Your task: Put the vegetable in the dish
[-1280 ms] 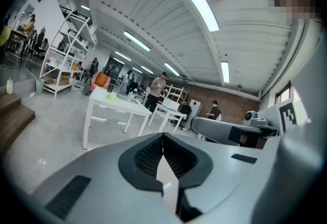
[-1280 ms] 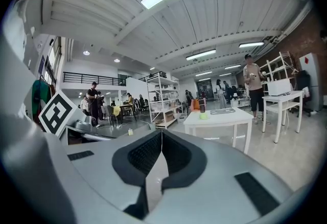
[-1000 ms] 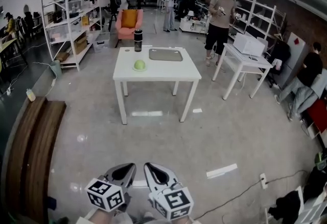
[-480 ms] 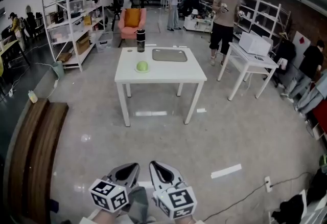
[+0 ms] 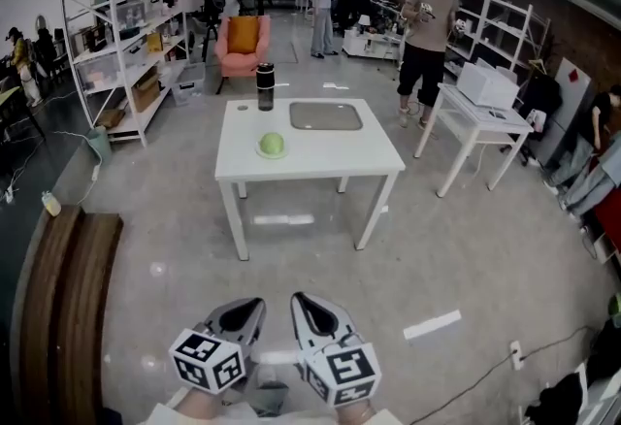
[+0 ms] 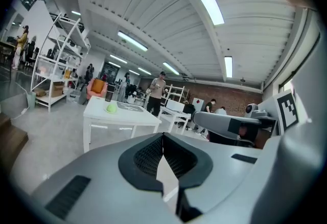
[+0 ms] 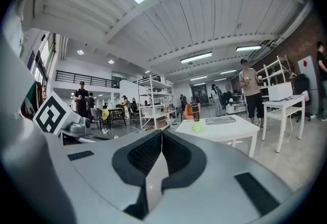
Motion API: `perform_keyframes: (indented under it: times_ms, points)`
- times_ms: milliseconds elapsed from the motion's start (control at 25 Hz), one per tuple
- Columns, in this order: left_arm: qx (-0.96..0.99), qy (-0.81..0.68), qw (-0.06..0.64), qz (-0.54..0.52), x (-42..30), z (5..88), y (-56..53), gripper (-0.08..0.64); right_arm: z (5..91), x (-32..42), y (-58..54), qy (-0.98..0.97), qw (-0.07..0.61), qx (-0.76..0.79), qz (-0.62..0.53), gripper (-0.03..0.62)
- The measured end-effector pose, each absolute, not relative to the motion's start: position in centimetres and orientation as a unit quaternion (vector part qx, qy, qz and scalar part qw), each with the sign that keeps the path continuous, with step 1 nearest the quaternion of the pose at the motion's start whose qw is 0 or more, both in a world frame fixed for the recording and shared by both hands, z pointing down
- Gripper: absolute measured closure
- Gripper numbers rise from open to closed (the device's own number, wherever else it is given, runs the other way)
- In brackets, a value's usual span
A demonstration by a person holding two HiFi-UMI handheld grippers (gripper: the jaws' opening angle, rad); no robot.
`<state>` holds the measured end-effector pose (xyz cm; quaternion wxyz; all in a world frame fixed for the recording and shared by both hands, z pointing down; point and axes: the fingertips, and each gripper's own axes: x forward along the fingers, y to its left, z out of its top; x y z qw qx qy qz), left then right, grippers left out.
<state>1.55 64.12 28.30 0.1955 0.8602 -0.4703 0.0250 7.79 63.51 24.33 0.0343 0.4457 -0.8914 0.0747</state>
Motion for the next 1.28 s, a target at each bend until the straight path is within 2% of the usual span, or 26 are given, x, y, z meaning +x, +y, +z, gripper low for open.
perform_keyframes:
  times_ms: [360,680,1280]
  points:
    - [0.874,-0.454,0.171,0.034,-3.1,27.6,52.8,0.552,25.0,3.1,52.8,-0.881,0.034,0.466,0.076,0.579]
    - [0.877,-0.439,0.196,0.022,-4.6,28.6,46.4,0.552,26.6,0.2,46.5,-0.884,0.047,0.455,0.099,0.578]
    - [0.858,-0.468,0.212,0.008,-5.0,28.0,26.1,0.552,25.8,0.1,25.5,-0.901,0.037,0.420,0.108,0.579]
